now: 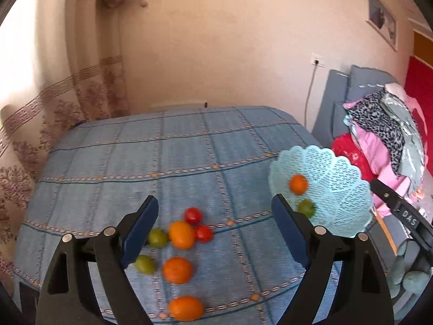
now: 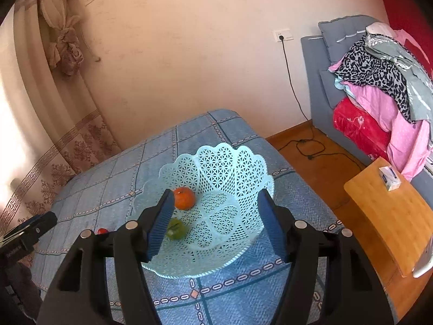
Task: Organize fruits
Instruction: 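Move both open tools back toward the remaining fruit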
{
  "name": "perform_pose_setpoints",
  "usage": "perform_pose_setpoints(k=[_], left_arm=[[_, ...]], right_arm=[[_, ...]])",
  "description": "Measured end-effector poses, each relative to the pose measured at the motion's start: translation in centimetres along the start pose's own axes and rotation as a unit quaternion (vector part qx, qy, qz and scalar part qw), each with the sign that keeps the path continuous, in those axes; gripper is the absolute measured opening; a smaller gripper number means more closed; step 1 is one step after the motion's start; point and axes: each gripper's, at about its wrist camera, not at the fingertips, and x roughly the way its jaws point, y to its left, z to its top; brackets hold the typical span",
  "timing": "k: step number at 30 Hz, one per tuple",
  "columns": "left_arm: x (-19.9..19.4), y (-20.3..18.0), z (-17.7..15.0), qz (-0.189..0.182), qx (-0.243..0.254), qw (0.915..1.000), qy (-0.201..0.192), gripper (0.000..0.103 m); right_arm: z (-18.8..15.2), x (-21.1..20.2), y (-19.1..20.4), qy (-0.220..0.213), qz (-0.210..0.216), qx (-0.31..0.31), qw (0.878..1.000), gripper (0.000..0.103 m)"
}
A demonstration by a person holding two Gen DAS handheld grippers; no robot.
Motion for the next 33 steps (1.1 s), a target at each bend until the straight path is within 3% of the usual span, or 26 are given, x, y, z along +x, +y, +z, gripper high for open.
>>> perform_pose_setpoints(k=[12, 26, 33], left_arm=[[0.0, 7.3, -1.5, 0.052, -0.056, 0.9970, 0.012, 0.085], [4.2, 11.1, -4.0, 0.075, -0.077, 0.9922, 0.062, 0.083], [6.8, 12.4, -5.6, 0.084, -0.075, 0.9892, 0.094, 0.073]], right_arm=[[-0.8, 0.3, 1.5, 0.010, 0.014, -0.021, 1.000, 0.065], [-1.9, 1.3, 3.0, 0.029, 0.026, -0.048, 0.998, 0.065], [-2.6, 1.9, 3.7, 0.040, 0.029, -0.060, 0.997, 0.065]])
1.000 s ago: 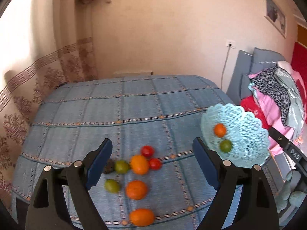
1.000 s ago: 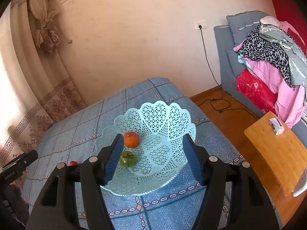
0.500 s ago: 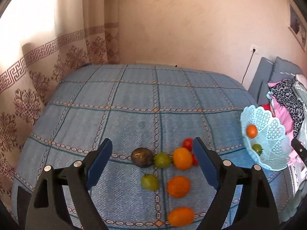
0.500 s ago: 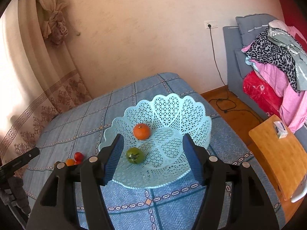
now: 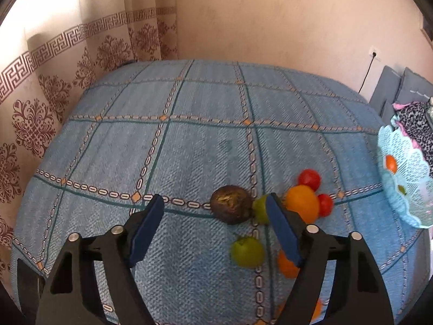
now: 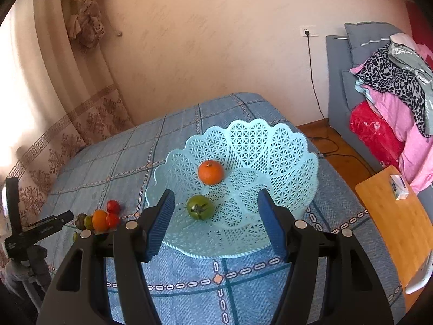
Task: Organize fruits
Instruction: 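Move both open tools back toward the remaining fruit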
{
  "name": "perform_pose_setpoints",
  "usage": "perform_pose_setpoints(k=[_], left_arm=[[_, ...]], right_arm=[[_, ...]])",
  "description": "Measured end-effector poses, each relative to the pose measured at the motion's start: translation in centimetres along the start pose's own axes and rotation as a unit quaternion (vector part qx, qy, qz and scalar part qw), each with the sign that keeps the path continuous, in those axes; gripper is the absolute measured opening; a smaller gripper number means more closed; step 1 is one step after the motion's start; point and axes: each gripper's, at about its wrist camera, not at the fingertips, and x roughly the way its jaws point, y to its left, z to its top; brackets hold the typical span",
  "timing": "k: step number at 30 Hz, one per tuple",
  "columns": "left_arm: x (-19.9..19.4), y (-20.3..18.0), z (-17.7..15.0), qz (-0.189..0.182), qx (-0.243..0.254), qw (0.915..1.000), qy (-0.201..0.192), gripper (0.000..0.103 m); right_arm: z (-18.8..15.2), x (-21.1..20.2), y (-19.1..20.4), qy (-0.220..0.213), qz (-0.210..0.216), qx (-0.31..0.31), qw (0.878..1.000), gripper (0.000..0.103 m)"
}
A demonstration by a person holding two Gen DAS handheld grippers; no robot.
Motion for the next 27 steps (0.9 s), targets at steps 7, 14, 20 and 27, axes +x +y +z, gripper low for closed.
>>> perform_pose_setpoints(k=[7, 14, 20, 27], left_arm=[[1.7, 0.1, -1.0, -0.001, 0.032, 0.9994, 0.015, 0.066], [2.6, -1.1, -0.9, 0.000, 0.062, 0.9979, 0.016, 0.066], [2.9, -1.1, -0.5, -0.032, 0.080, 0.9962, 0.012, 0.055], [2.7, -1.9, -1.1, -0.043, 0.109, 0.9931, -0.006, 0.042]], right_arm=[[-0.4, 0.7, 0.3, 0.008, -0.001, -0.005, 1.000, 0.065], [-0.8, 1.0, 1.0, 0.016, 0.004, -0.016, 1.000, 0.065], [-1.2, 1.2, 1.7, 0.022, 0.010, -0.028, 0.999, 0.065], [-2.3, 2.1, 3.4, 0.042, 0.020, -0.048, 0.998, 0.065]])
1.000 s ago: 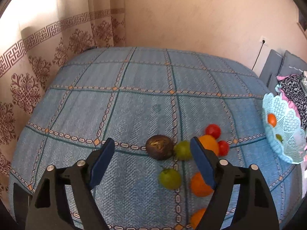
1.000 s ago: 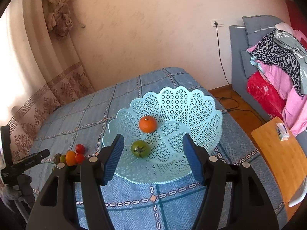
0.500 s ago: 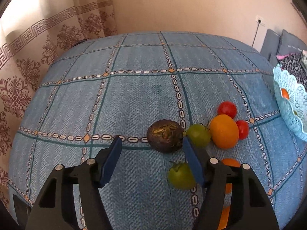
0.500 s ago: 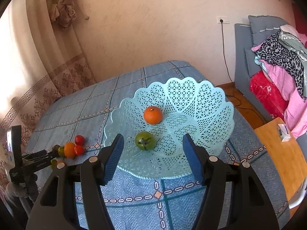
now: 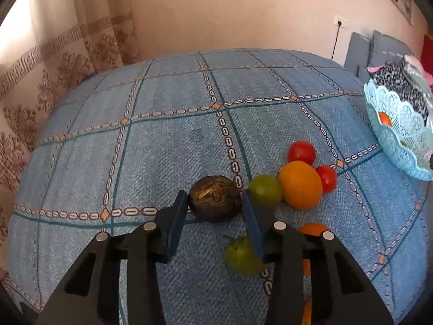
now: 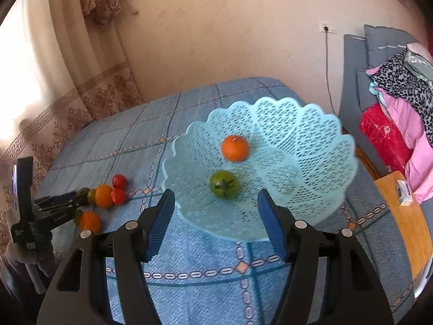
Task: Organize fruits
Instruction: 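Move both open tools back toward the remaining fruit, then grasp the dark brown fruit with the left tool while the right tool grasps an orange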
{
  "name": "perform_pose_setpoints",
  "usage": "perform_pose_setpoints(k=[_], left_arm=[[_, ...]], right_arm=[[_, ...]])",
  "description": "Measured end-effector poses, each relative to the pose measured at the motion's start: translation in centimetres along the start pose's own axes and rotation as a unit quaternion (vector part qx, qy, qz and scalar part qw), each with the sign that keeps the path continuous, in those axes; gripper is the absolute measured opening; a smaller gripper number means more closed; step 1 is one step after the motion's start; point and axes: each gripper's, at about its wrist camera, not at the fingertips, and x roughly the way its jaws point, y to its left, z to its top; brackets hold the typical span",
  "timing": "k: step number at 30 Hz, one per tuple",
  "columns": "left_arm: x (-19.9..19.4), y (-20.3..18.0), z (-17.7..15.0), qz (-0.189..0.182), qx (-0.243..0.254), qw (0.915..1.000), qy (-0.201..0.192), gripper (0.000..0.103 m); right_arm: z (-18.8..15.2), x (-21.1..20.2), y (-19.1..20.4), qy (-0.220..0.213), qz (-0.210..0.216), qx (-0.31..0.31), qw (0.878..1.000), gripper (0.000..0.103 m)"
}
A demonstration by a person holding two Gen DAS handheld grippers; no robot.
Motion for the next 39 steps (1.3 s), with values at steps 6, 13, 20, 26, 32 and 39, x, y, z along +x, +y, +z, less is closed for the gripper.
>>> perform_pose_setpoints(k=[6, 13, 20, 26, 32, 39], left_arm=[[-0.4, 0.4, -0.5, -0.004, -0.012, 0.9999, -0.004, 0.042], [-2.9, 1.4, -0.5, 0.010, -0.037, 0.9987, -0.033, 0.042], [-5.0, 2.7, -0.4, 0.003, -0.069, 0.9961, -0.054, 0.042], [-5.9, 3.8, -0.4, 0.012, -0.086, 0.9937, -0.070, 0.041], [-6.5, 4.2, -0.1, 0.016, -0.092, 0.9927, -0.077, 0.041], [-5.7, 5.2, -0.3, 0.016, -0.112, 0.9914, -0.065, 0.041]], right_arm=[[-0.2, 0.2, 2.2, 0.009, 0.022, -0.024, 0.999, 0.065], [0.3, 0.6, 5.3, 0.012, 0.045, -0.051, 0.998, 0.065], [-0.5, 3.3, 10.2, 0.067, 0.101, -0.084, 0.989, 0.065], [-1.4, 6.0, 14.6, 0.110, 0.134, -0.120, 0.978, 0.065], [-2.2, 8.6, 16.8, 0.134, 0.136, -0.136, 0.972, 0.065], [-3.1, 10.1, 17.3, 0.151, 0.140, -0.146, 0.968, 0.047]])
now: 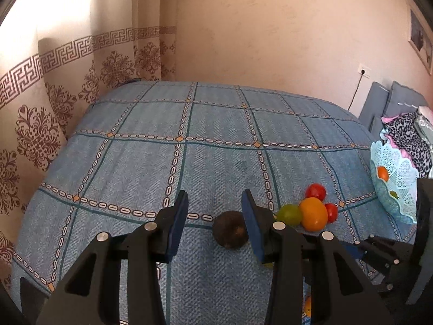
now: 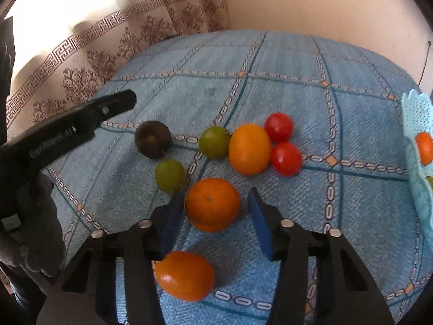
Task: Organize fruits
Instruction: 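Grasp the dark brown fruit with the left tool while the right tool grasps an orange, then carry both fruits to the blue basket and release them inside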
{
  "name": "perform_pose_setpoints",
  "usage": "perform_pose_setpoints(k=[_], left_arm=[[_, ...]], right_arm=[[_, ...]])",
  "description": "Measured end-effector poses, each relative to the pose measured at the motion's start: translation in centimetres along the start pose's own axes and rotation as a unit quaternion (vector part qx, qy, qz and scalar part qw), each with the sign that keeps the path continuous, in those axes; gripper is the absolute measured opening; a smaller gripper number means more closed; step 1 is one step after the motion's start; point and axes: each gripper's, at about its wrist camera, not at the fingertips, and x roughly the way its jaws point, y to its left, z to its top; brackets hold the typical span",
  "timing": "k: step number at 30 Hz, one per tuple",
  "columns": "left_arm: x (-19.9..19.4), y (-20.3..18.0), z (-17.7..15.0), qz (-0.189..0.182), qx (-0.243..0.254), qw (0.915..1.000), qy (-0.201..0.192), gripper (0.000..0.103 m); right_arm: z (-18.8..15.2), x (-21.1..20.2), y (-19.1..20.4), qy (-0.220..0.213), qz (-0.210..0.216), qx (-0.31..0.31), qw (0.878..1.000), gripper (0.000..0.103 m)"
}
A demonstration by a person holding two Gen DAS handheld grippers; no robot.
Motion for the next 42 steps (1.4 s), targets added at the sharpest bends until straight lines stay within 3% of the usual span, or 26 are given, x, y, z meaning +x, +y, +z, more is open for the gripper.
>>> perform_pose_setpoints(k=[2, 14, 23, 25, 42], left_arm=[[0.4, 0.4, -0.1, -0.004, -0.009, 0.9999, 0.009, 0.042], [2.6, -0.3, -1.2, -0.037, -0.010, 0.9979, 0.052, 0.047], [4.2, -1.3, -2.1, -0.024, 0.008, 0.9970, 0.074, 0.046], [4.4, -1.4, -2.2, -0.026, 0.013, 0.9966, 0.077, 0.041], [1.2, -2.3, -1.3, -0.016, 0.028, 0.9992, 0.024, 0.038]], right_arm=[[-0.1, -0.2, 0.0, -0.002, 0.009, 0.002, 1.000, 0.040], [-0.6, -2.3, -2.0, -0.040, -0.006, 0.037, 0.999, 0.040], [-0.9, -3.0, -2.4, -0.053, -0.006, 0.043, 0.998, 0.040], [-1.0, -3.0, -2.3, -0.054, -0.005, 0.042, 0.998, 0.040], [-1.5, -6.6, -4.5, -0.101, -0.009, 0.077, 0.992, 0.040]])
